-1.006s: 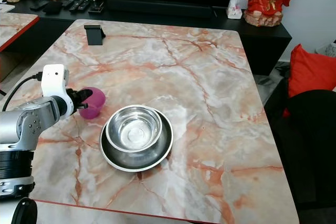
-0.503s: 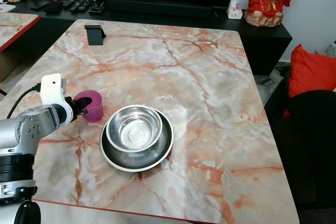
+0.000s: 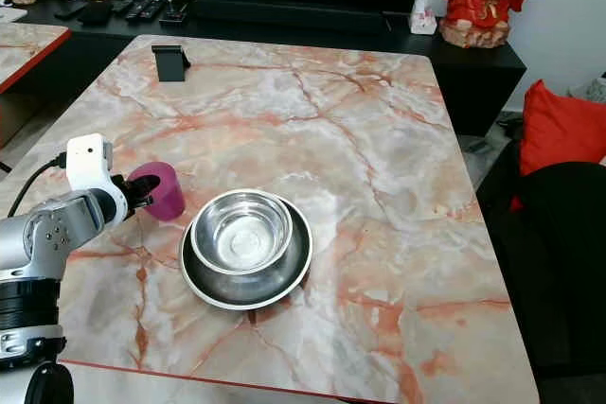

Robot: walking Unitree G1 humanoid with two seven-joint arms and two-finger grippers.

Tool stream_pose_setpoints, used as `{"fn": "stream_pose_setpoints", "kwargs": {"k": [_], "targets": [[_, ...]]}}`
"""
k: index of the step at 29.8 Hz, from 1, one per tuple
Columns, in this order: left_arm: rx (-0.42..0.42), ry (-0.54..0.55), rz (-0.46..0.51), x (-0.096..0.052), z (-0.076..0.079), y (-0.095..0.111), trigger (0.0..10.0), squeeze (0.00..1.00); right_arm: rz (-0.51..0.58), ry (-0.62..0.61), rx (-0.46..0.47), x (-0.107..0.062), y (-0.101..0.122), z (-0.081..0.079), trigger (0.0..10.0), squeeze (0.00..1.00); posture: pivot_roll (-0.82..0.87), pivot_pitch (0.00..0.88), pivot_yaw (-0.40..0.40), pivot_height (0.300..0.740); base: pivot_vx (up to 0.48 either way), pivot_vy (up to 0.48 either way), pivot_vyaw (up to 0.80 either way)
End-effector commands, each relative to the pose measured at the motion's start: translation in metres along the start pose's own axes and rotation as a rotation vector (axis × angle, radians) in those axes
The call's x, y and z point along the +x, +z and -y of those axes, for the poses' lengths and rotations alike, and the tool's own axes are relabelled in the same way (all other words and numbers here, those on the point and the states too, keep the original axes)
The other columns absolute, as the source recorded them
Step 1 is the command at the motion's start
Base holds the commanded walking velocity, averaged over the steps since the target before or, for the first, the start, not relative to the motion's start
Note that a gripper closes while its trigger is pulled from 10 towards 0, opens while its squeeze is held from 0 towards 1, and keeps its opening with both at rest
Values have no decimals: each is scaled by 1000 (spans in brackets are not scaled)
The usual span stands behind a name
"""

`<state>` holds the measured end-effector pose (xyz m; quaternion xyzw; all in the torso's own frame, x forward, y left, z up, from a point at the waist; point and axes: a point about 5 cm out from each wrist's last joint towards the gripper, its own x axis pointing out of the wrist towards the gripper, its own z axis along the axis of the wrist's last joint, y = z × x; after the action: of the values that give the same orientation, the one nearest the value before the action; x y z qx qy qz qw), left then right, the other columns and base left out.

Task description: Setting the table

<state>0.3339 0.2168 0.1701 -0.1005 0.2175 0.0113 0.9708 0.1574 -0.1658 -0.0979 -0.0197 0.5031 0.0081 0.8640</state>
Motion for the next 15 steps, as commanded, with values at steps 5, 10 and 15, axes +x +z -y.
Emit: {"fn": "stream_pose_setpoints", "kwargs": {"k": [5, 10, 15], "targets": [[3, -4, 59, -4, 4, 15, 10000, 0, -5, -6, -8, 0, 1, 3, 10000, 0, 20, 17, -47, 740, 0, 0, 0], [6, -4, 61, -4, 4, 16, 10000, 0, -5, -5, -7, 0, 1, 2, 10000, 0, 20, 18, -46, 740, 0, 0, 0], [-1, -19, 102, -5, 8, 22, 10000, 0, -4, -5, -6, 0, 1, 2, 10000, 0, 22, 18, -46, 740, 0, 0, 0]]}}
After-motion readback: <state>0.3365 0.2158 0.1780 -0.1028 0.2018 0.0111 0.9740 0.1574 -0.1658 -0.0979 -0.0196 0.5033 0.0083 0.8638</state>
